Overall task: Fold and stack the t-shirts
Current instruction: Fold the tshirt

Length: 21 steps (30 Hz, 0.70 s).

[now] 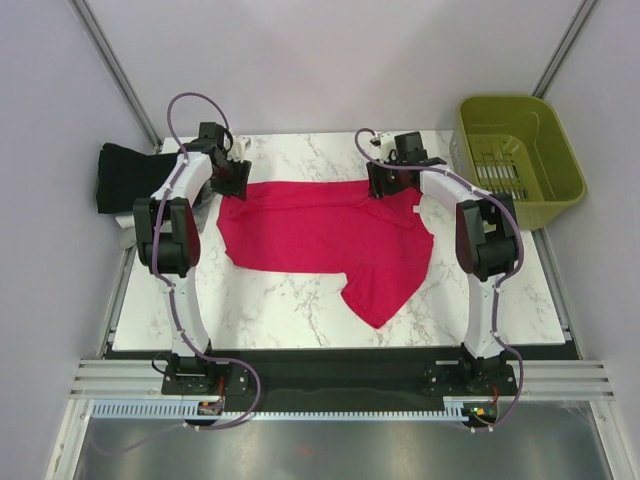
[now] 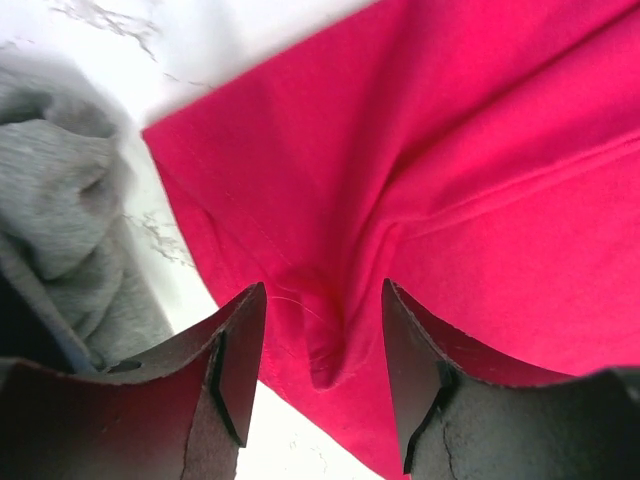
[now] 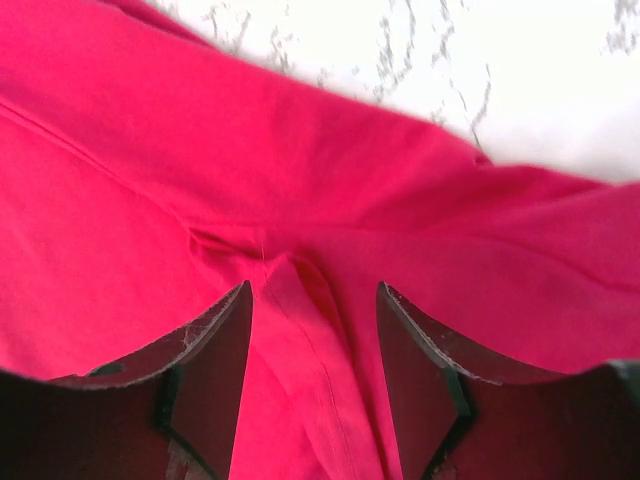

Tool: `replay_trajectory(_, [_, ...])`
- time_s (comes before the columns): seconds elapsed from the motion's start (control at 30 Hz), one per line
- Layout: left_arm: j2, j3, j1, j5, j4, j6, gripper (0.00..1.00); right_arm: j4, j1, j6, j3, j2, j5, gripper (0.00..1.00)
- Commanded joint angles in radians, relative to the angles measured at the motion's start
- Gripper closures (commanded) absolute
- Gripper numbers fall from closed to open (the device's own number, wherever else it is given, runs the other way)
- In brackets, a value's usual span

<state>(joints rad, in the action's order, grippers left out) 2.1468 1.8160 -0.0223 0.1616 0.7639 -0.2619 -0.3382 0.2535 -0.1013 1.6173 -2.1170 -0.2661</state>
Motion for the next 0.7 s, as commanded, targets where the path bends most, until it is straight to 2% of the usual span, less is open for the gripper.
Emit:
replay_trajectory(0.0, [-0.008, -0.003, -0.007, 0.052, 0.037, 0.043, 0.43, 0.011, 0.009, 0.015, 0.096, -0.034, -0.062, 0.40])
replay_trajectory(0.2, [-0.007, 0.000, -0.008, 0.049, 0.040, 0.043, 0.44, 0.008, 0.020, 0.032, 0.130, -0.070, -0.079, 0.40])
replay_trajectory(0.37, [0.005, 0.011, -0.008, 0.046, 0.043, 0.041, 0.44, -0.008, 0.033, 0.038, 0.082, -0.046, -0.108, 0.46])
replay_trajectory(0.67, [0.012, 0.019, -0.008, 0.064, 0.043, 0.053, 0.45, -0.015, 0.064, 0.045, 0.012, 0.000, -0.098, 0.46])
